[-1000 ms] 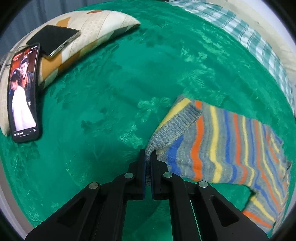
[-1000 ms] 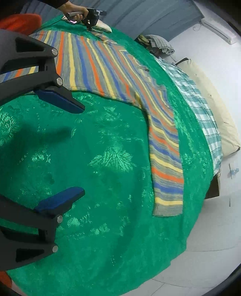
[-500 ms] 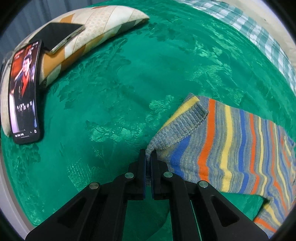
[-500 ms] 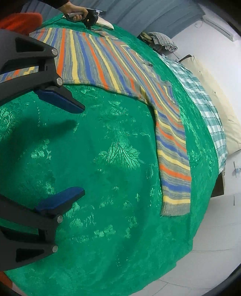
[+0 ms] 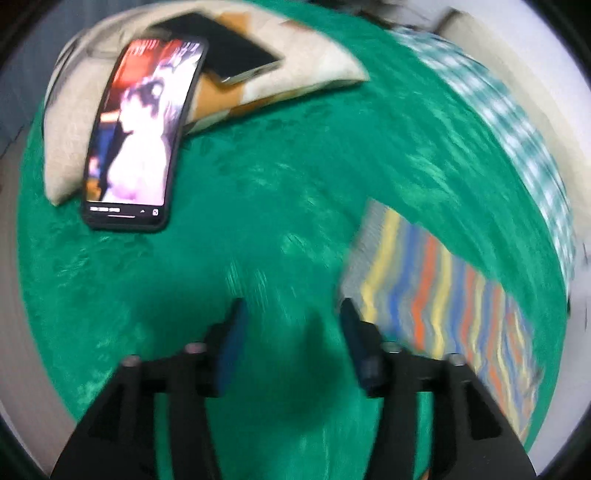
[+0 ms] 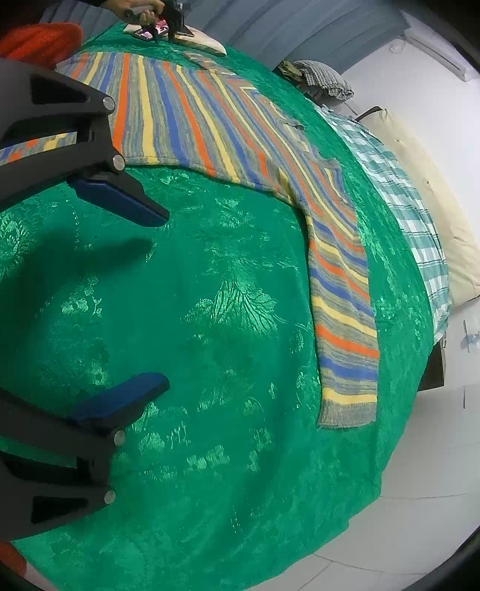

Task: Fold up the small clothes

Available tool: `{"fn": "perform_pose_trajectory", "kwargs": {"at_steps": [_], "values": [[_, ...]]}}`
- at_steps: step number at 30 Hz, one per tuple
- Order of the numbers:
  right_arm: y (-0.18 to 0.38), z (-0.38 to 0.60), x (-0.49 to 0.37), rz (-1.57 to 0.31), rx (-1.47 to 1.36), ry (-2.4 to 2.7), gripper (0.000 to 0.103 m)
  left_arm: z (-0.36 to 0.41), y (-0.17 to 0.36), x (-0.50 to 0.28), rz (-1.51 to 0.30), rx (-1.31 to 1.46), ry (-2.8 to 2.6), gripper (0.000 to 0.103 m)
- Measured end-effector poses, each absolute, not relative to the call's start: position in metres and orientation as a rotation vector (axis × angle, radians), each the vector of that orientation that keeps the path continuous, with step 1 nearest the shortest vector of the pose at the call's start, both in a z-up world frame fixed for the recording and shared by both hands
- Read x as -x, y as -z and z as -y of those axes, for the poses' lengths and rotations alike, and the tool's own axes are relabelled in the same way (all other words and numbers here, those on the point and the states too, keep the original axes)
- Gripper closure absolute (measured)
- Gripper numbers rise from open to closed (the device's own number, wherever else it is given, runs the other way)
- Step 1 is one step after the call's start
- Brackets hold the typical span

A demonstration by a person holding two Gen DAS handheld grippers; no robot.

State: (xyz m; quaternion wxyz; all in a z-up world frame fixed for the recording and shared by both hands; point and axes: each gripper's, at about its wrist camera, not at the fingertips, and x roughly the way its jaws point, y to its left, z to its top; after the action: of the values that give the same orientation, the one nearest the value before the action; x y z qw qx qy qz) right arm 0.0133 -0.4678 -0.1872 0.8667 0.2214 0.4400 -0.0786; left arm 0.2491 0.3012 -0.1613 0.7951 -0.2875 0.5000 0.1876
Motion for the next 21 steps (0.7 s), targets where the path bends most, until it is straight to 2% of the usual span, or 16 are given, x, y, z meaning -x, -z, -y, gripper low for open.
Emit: {"fn": "perform_pose_trajectory", "kwargs": {"at_steps": [4, 8, 10, 13, 17, 21], "values": [[0.176, 0.451, -0.013, -0.921, -0.386, 0.139, 0.022, -0.232, 0.142, -0.216, -1.1, 0.442, -0.172, 0.034], [0.16, 0.409, -0.013, -0.935, -0.34, 0.002, 0.022, -0.153, 0.138, -0.175, -1.119, 0.28, 0.038, 0.022], [0.157, 0.385, -0.013, -0.955, -0.329, -0.064, 0.022, -0.115, 0.144, -0.159, -1.131, 0.217, 0.121, 0.02], [0.159, 0.343, -0.015, -1.012, -0.236, -0.143, 0.022, -0.078, 0.168, -0.127, -1.192, 0.127, 0.188, 0.02], [0.195, 0.303, -0.009, -1.254, -0.048, -0.137, 0.022, -0.077, 0.219, -0.092, -1.397, 0.025, 0.095, 0.025], [0.199, 0.297, 0.016, -1.354, 0.03, -0.108, 0.018, -0.093, 0.215, -0.061, -1.435, -0.058, 0.053, 0.028]]}}
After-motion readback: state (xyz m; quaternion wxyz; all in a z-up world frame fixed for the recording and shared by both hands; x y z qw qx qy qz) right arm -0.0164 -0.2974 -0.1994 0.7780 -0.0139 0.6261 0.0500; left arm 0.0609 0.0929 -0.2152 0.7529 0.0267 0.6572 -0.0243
